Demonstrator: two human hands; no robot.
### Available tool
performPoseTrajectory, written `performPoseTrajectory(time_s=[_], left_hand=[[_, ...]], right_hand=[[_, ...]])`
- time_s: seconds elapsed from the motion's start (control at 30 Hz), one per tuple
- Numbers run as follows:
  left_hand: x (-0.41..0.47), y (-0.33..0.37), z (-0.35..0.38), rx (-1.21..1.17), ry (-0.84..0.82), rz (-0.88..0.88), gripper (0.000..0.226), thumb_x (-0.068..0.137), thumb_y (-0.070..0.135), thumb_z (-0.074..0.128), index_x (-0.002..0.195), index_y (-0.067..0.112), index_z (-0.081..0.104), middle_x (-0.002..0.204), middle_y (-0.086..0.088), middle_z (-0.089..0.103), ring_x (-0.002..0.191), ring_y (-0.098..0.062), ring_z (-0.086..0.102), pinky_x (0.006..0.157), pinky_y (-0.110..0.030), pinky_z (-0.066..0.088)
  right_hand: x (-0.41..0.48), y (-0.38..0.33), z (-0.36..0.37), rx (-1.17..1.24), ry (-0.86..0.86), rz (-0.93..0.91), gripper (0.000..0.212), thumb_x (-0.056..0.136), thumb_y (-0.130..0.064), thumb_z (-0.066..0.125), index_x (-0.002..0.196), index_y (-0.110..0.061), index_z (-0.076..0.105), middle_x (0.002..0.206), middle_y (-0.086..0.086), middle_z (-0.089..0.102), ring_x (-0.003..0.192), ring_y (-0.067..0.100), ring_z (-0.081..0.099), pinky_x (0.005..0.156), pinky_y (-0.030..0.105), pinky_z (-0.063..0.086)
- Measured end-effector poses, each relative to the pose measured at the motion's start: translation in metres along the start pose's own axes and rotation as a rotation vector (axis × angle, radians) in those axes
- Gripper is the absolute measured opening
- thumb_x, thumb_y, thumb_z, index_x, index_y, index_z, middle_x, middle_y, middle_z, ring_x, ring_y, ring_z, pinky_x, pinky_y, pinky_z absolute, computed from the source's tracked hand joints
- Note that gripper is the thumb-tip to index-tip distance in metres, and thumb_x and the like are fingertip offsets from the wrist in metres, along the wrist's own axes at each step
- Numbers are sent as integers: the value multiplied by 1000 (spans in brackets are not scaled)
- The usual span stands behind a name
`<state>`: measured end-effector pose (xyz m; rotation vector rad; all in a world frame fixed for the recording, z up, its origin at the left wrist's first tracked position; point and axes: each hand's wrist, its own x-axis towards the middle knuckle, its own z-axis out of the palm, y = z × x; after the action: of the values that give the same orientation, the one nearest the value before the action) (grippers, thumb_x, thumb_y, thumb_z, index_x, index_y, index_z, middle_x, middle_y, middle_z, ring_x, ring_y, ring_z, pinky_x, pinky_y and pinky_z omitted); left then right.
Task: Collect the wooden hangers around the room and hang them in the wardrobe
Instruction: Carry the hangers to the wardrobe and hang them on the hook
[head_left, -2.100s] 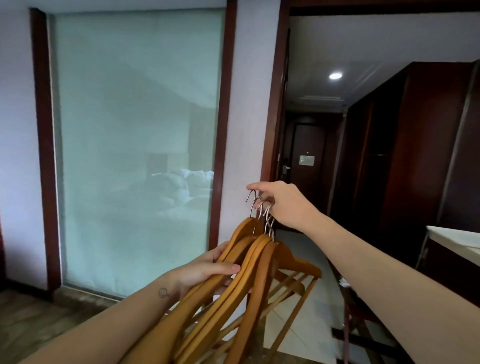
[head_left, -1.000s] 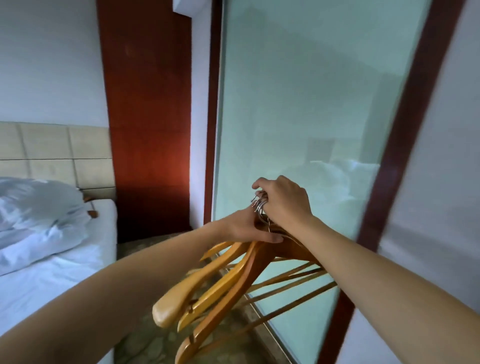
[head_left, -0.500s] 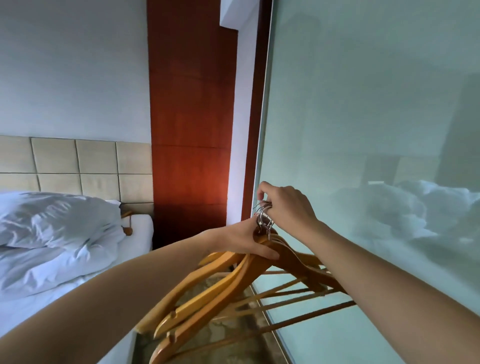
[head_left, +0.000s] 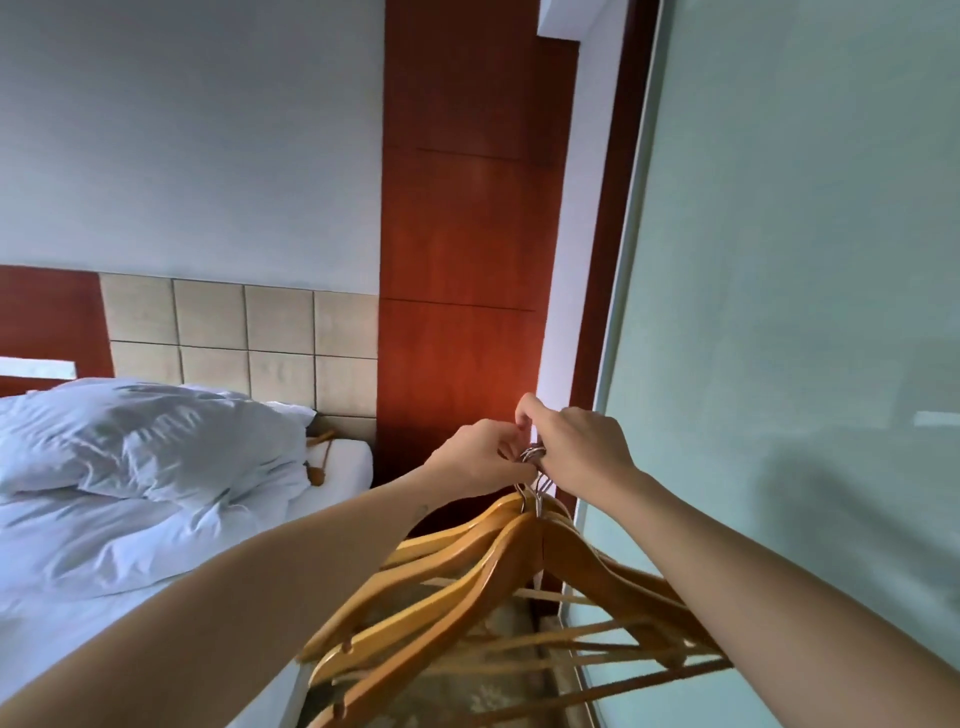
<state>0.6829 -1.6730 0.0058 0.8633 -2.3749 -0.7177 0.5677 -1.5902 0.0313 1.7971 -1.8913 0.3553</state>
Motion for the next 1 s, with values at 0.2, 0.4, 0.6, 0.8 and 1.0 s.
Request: performPoseTrajectory(time_s=[0.2,0.4,0.6,0.8,1.0], left_hand=[[84,-33,8,175,40,-65,10,80,35,69,86,28,65,86,11,67,81,-10,65,79,-34,59],[137,-72,3,322,102,-133,24,84,39,67,103,26,68,96,9,70,79,-6,63,78,-32,58],[182,-110,-5,553,142,-137,32,85,48,61,110,27,66,99,10,70,87,-9,63,88,-38,53],[224,-155,-15,903,173,1,29,85,47,47,96,26,64,85,8,70,77,-16,63,84,-33,49],[267,-223,-44,1099,79,24,34,86,48,40,98,27,65,85,9,68,82,-18,61,93,-40,36]], right_hand=[[71,45,57,15,-14,-157,35,92,-24,59,122,-24,40,85,-2,59,63,16,48,50,19,28],[133,62,108,77,17,-240,33,93,-24,58,120,-22,39,89,2,63,70,20,59,61,29,48],[190,66,159,111,12,-237,35,91,-22,60,118,-20,38,94,9,65,78,26,64,69,37,55],[242,61,209,158,-36,-219,38,89,-31,61,120,-22,40,96,10,64,85,30,64,67,37,49],[309,30,259,148,-91,-234,44,89,-33,61,128,-20,45,106,8,67,100,29,63,75,33,46]])
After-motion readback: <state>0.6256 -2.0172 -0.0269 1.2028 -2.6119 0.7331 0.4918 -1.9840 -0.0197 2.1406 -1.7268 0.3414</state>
